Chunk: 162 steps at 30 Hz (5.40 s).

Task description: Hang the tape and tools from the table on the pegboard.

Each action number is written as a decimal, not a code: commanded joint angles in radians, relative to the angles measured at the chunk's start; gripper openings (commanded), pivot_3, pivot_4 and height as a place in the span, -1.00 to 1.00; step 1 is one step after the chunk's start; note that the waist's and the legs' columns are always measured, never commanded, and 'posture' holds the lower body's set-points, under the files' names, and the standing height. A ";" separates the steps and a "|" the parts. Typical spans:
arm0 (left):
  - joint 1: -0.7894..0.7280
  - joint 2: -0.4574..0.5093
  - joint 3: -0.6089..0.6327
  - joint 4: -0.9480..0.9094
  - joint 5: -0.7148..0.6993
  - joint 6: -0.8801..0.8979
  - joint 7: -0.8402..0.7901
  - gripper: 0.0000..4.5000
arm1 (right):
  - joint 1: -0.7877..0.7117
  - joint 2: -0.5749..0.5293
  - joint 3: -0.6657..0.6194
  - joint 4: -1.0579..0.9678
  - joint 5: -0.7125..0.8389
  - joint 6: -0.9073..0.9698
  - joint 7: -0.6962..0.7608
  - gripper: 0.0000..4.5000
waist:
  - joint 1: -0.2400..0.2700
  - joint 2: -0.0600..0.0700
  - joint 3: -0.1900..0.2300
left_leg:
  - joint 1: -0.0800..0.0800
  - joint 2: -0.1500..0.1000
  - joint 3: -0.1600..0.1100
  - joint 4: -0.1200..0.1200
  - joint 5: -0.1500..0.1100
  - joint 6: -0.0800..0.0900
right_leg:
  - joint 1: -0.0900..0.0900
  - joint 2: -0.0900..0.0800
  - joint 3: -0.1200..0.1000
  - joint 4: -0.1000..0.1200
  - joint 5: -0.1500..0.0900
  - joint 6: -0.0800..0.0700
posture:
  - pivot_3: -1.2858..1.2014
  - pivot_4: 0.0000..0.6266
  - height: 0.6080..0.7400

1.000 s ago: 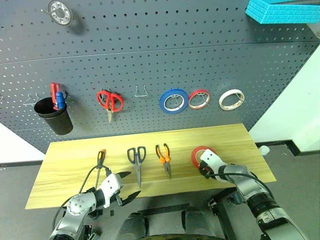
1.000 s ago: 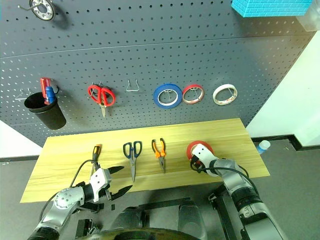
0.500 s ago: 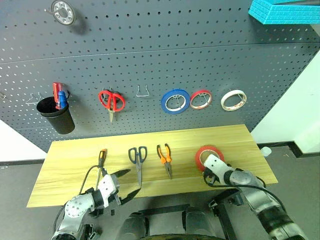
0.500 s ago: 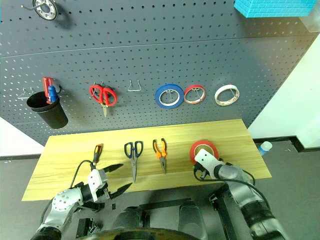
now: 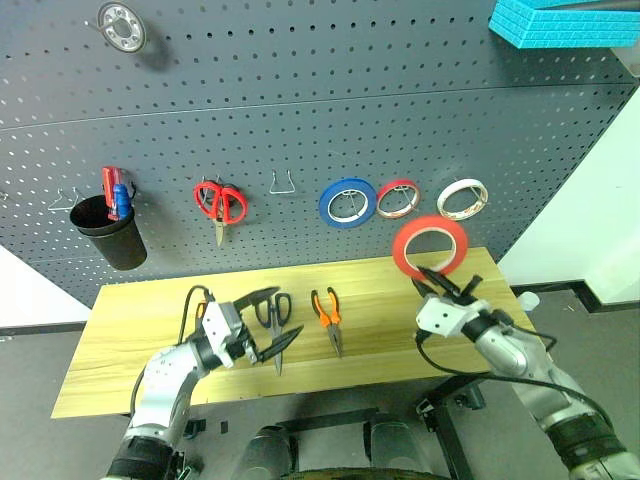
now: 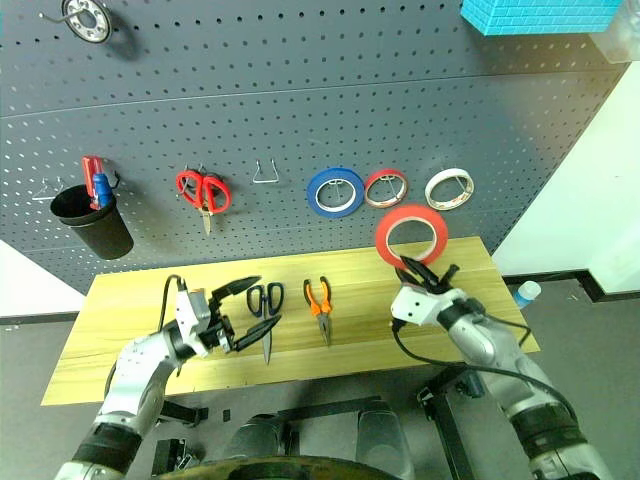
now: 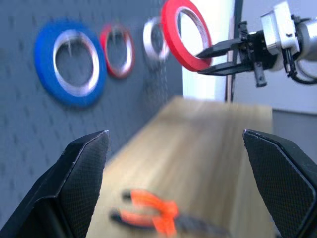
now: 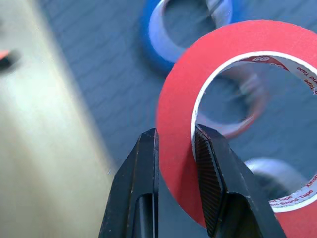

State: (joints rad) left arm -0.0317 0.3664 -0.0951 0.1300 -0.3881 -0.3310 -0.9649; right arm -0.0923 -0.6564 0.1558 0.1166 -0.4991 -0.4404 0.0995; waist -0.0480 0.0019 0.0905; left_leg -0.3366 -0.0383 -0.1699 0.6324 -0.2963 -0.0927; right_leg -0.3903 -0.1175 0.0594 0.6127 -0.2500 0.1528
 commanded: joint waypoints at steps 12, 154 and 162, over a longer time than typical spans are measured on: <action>-0.059 -0.038 -0.007 -0.260 -0.026 0.252 0.106 1.00 | -0.266 0.056 0.047 0.286 0.093 -0.039 0.160 -0.70 | -0.026 0.000 0.000 | 0.000 0.000 0.000 -0.001 0.000 0.000 | 0.000 0.000 0.000 -0.002 0.001 0.003 | -0.06 -0.92 0.97; 0.139 0.256 0.281 0.215 0.052 0.050 -0.043 1.00 | -0.411 0.530 0.388 0.048 0.453 0.881 0.485 -0.08 | -0.129 0.001 0.073 | -0.022 -0.001 -0.002 -0.002 0.001 -0.002 | -0.032 -0.001 0.004 0.014 0.000 0.006 | -0.11 -0.57 0.97; 0.164 0.230 0.341 0.098 -0.063 0.082 -0.075 1.00 | -0.393 0.431 0.290 -0.239 0.536 0.768 0.600 -0.08 | -0.134 -0.001 0.072 | -0.021 0.001 -0.001 -0.003 0.001 -0.002 | -0.034 0.001 0.004 0.016 0.001 0.005 | -0.12 -0.69 0.97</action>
State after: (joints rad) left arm 0.1242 0.5961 0.2093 0.2664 -0.4118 -0.2588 -1.0407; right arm -0.4527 -0.2399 0.4894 -0.0325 0.0000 0.3674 0.6885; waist -0.1816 0.0011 0.1623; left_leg -0.3581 -0.0372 -0.1705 0.6297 -0.2954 -0.0944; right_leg -0.4245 -0.1167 0.0633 0.6286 -0.2494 0.1574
